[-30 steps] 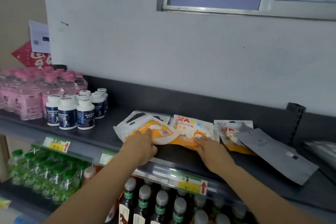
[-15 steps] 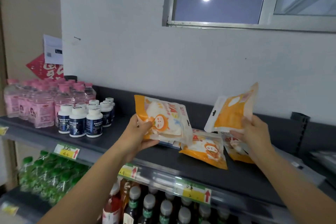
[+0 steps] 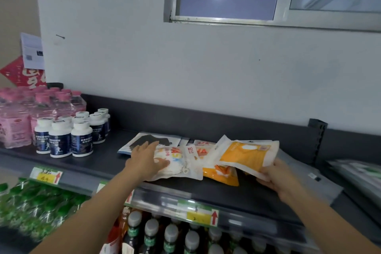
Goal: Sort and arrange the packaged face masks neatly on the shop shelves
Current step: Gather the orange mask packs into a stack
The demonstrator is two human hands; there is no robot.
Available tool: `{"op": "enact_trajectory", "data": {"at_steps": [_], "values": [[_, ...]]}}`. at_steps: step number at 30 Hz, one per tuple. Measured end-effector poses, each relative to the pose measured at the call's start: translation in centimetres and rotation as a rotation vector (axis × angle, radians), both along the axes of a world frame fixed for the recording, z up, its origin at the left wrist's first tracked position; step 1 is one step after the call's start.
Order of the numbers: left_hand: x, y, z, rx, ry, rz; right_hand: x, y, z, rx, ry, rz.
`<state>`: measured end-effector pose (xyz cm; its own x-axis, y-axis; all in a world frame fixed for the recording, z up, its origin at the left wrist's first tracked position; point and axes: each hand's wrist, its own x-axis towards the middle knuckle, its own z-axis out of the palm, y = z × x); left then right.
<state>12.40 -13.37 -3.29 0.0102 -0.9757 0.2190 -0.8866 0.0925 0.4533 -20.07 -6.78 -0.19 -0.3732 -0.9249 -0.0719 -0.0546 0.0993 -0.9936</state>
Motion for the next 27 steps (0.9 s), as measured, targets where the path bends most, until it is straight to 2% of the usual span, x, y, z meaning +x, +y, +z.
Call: {"op": "enact_trajectory", "data": {"at_steps": [2,4,6,9,10,11,13,16,18,20,22,23,25,27], "values": [[-0.4,-0.7,0.1,0.098,-0.057,-0.079,-0.2,0.4,0.7,-0.099,0.123,0.013],[-0.9,-1.0,0.5,0.218,-0.023,-0.177,-0.4,0.8,1.6,-0.168,0.238,0.023],[-1.7,-0.7,1.0,0.256,-0.097,-0.202,-0.6,1.1,2.5,-0.238,0.292,0.038],[-3.1,-0.1,1.4,0.067,-0.233,-0.096,-0.3,1.2,3.9,-0.385,0.429,0.027],[-3.7,0.2,1.5,-0.039,-0.213,-0.087,-0.1,1.4,4.6,-0.453,0.51,0.002],[-4.1,0.3,1.5,-0.13,-0.128,-0.099,0.3,1.6,5.3,-0.532,0.593,-0.029],[-4.8,0.9,2.1,-0.24,0.167,-0.127,1.5,2.5,6.2,-0.689,0.777,-0.057],[-3.8,1.1,2.8,-0.332,0.547,-0.07,3.5,3.4,5.3,-0.821,1.126,0.065],[-2.6,1.3,3.0,-0.294,0.786,-0.054,4.0,3.2,3.0,-0.699,1.351,0.267],[-1.6,1.6,2.8,-0.221,0.822,-0.057,3.6,2.9,0.2,-0.407,1.491,0.536],[-1.0,2.0,2.0,-0.163,0.691,-0.117,2.9,2.7,-2.0,-0.135,1.374,0.685],[-0.9,2.2,1.5,-0.12,0.618,-0.177,2.7,2.7,-2.4,-0.075,1.27,0.696],[-0.9,2.9,0.8,-0.002,0.491,-0.328,3.0,2.5,-2.3,-0.054,1.149,0.676],[-1.3,3.5,0.4,0.098,0.412,-0.404,3.5,2.3,-2.1,-0.054,1.109,0.672]]}}
